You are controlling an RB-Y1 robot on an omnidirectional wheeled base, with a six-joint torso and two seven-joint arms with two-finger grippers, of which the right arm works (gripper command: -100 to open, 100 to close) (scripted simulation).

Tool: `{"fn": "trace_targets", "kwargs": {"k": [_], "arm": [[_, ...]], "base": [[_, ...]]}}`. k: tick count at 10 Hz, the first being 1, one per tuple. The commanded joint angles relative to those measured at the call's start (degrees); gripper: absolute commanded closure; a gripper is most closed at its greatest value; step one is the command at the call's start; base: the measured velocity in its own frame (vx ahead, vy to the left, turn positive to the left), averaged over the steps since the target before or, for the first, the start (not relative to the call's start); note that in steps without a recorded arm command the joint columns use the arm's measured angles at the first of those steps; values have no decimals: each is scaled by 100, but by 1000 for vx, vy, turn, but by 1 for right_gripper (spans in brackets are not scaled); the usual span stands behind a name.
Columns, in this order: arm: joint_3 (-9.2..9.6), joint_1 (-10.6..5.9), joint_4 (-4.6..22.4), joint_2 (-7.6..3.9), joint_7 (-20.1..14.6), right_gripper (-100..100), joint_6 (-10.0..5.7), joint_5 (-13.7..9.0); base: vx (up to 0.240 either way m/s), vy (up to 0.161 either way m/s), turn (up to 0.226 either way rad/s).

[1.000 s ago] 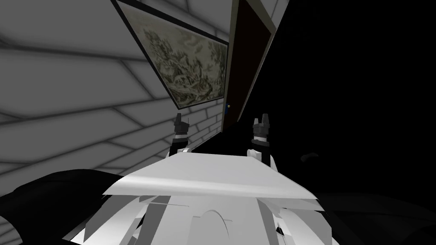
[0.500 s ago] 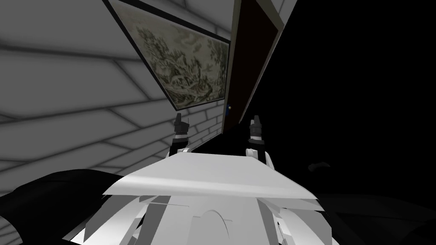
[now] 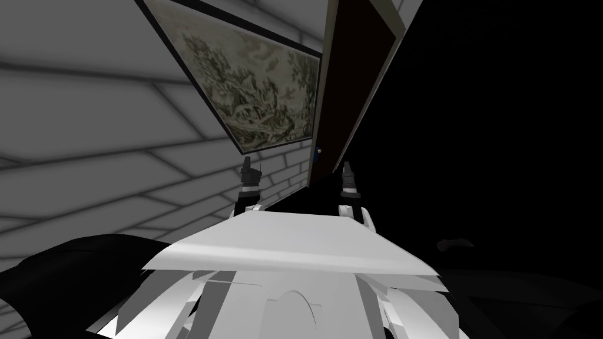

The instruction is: Pull the door open

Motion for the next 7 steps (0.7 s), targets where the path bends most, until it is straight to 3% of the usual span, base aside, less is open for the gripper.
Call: {"fn": "trace_targets", "kwargs": {"k": [1,3,5,7], "arm": [[29,-70,160,-41,171,-100,12,121],[66,-233,496,-125,461,-100,22,336],[78,-288,610,-152,560,-100,26,409],[115,-453,953,-232,856,-100,36,628]], "base": [[88,-68,81],[88,-100,144],[77,-89,44],[102,-117,172]]}}
